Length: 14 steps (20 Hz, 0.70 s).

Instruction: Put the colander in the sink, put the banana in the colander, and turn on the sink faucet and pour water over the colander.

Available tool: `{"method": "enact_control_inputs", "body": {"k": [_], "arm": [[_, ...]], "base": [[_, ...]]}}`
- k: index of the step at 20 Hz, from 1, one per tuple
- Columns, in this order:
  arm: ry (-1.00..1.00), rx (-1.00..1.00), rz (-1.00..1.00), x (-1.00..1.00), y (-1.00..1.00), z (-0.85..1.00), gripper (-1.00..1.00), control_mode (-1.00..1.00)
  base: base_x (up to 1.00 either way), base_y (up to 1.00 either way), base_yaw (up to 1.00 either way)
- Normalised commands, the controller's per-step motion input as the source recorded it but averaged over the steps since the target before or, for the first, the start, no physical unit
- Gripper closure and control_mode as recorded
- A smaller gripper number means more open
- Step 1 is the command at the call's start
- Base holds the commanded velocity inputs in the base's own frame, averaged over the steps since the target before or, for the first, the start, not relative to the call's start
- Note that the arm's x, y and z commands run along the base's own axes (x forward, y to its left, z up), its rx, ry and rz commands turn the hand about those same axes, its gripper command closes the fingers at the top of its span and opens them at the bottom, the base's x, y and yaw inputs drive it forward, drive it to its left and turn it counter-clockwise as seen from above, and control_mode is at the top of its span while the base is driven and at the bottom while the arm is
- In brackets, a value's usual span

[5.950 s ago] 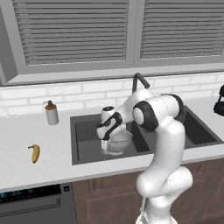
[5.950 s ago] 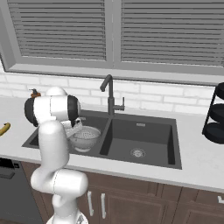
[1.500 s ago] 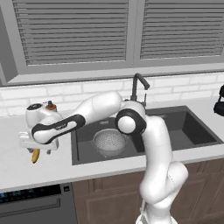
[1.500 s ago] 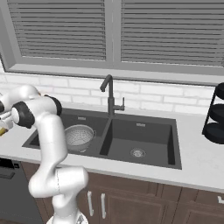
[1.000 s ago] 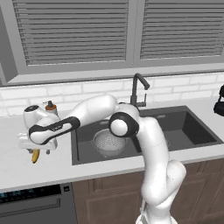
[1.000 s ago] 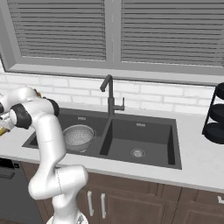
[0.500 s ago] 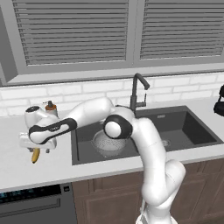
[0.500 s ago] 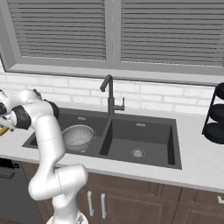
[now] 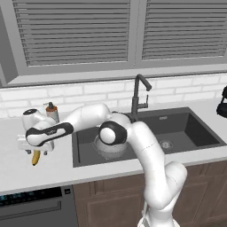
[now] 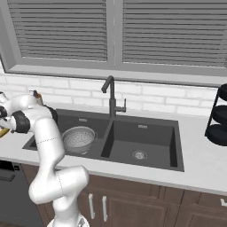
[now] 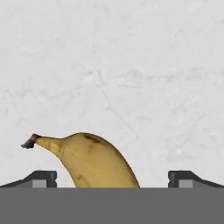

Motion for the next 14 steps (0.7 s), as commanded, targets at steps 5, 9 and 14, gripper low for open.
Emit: {"method": "enact_control_inputs", "body": {"k": [5, 9, 14], "arm": [[0.0, -0.03, 0.0, 0.0, -0.06, -0.31, 1.0, -1.0], [0.0, -0.03, 0.0, -0.02, -0.52, -0.2, 1.0, -1.0], [-0.04, 0.0, 0.0, -0.18, -0.8, -0.06, 1.0, -1.0]], "base": [[0.0, 0.0, 0.0], [0.0, 0.0, 0.0], [0.0, 0.0, 0.0]]}}
